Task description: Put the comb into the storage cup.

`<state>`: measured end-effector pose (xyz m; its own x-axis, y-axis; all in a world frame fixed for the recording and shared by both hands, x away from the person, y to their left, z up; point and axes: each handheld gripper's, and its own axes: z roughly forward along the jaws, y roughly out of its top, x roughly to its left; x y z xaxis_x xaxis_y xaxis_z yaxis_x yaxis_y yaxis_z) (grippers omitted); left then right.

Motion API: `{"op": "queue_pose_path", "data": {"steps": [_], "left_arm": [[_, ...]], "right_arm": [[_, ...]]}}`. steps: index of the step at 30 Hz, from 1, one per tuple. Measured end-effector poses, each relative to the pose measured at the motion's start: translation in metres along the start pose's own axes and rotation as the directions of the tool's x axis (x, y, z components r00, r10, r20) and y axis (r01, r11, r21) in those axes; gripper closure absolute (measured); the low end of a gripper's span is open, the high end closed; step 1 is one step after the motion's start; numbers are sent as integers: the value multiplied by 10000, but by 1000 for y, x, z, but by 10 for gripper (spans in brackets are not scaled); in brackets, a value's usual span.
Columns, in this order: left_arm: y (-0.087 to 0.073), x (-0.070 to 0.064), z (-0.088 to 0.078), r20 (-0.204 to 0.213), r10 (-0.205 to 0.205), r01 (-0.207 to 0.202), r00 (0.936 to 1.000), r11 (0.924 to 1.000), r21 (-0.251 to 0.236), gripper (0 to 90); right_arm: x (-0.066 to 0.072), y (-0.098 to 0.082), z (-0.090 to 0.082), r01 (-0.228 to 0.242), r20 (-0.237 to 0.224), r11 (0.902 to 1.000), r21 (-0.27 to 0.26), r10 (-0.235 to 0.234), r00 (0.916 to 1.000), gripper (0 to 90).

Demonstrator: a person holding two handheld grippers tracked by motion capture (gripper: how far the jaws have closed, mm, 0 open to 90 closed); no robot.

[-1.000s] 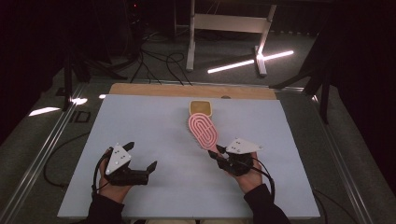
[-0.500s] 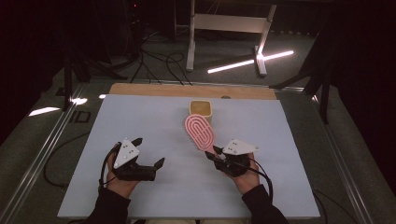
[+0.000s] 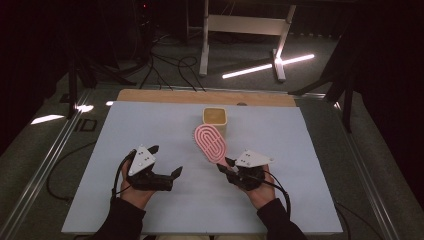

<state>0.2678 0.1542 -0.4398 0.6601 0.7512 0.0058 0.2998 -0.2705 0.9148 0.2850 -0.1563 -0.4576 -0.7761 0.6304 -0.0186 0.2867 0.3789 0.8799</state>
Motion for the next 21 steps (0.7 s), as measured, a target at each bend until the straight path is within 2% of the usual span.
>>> {"op": "queue_pose_path", "data": {"steps": [8,21], "left_arm": [[1,-1,5,141,-191,191,9997,9998,20,0],[9,-10,15,417,-96,95,9991,9999,42,0]], "right_arm": [[3,-1,3,89,-72,9999,67,-88,9999,697],[8,-4,8,237,-202,9994,271,-231,9995,697]]}}
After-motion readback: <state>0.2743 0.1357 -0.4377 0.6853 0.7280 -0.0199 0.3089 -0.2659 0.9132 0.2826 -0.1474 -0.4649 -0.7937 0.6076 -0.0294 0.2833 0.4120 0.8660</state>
